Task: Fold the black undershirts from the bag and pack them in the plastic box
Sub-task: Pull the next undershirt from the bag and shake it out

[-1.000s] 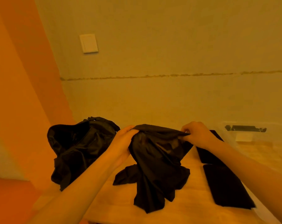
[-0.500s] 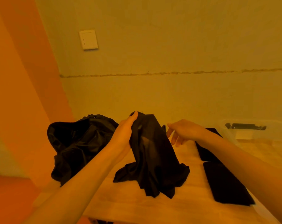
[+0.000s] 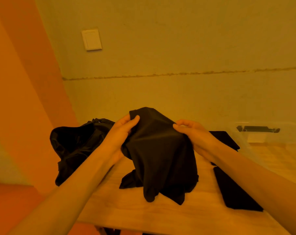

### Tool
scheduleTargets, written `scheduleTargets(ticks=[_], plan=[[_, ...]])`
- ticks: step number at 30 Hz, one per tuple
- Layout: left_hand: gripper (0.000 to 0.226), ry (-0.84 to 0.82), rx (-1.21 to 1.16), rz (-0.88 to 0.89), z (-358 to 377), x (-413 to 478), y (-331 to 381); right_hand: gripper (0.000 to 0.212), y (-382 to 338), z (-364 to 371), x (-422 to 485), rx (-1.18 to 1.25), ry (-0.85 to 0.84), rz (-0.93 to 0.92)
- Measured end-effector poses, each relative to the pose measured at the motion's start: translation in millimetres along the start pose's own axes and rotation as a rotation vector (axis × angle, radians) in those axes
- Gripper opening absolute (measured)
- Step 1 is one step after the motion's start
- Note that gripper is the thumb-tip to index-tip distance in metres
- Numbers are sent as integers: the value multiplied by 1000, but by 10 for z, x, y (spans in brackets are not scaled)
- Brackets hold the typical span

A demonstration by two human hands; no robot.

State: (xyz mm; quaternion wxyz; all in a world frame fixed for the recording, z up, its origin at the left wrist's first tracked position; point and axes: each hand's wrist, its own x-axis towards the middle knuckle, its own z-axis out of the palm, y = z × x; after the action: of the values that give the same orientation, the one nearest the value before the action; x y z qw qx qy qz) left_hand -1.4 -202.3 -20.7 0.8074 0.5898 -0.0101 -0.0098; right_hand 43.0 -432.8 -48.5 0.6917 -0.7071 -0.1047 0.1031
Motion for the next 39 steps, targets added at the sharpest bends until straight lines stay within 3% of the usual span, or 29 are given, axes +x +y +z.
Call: scheduleTargets(ticks=[7,14,17,20,22,25,28,32,37,39], plan=[[32,-25,51,77,23,-2,43,16,-151,-180,-38,-260,245,-394],[21,-71,274,17,-14,14,86,16,-195,-211,-102,-247,310,-505],[20,-24,110,42,-14,2,67,13,-194,-174,-142,-214,266,-444],[29,-32,-77,112,73,-47,136,8,-123,-121,-203,-561,-67,-257],[26,-27,-110,175,123,-61,235,24,-24,-82,-216,-773,-252,-131],[29,6,-210,253,43,-77,450,27,77,-199,-155,-834,-238,-63],[45,-25,-327,283,-144,-84,618,36,92,-445,-56,-861,-84,-45],[56,-117,-480,308,-347,-75,679,44,-27,-611,-1,-670,170,-81],[57,53,-469,209,-477,6,501,38,-234,-559,-9,-258,329,-128],[50,67,-508,166,-491,12,406,44,-259,-524,-5,-203,351,-78]])
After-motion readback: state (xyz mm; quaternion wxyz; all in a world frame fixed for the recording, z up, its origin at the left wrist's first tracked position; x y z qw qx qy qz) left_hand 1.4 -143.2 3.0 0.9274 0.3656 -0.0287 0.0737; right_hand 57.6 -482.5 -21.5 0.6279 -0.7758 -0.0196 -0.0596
